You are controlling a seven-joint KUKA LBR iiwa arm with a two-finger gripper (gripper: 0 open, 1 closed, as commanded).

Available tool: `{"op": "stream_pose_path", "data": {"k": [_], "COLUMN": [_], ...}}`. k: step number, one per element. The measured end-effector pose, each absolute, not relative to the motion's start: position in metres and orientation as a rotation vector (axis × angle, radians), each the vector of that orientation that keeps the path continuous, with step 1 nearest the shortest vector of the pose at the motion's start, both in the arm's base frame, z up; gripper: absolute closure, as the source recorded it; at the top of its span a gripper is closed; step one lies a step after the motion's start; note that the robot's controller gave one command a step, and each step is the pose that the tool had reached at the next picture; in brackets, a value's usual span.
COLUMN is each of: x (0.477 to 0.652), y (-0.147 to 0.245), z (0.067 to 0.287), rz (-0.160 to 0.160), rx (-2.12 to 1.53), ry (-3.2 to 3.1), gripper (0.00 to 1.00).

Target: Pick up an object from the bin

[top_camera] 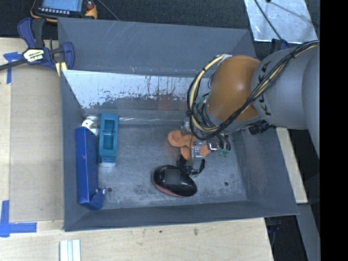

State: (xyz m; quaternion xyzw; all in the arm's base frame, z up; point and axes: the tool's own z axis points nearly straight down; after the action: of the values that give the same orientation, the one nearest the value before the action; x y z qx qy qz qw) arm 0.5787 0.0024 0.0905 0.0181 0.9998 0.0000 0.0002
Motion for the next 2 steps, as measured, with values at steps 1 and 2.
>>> {"op": "stream_pose_path", "data": {"k": [1, 2], "x": [0.5417, 0.5417], "y": [0.0324, 0.0324], "z": [0.0744, 0.0744], "rz": [-0.002, -0.002], "rx": [0.226, 0.225], "ry": [3.128, 3.128], "gripper": [1.00, 1.00]}}
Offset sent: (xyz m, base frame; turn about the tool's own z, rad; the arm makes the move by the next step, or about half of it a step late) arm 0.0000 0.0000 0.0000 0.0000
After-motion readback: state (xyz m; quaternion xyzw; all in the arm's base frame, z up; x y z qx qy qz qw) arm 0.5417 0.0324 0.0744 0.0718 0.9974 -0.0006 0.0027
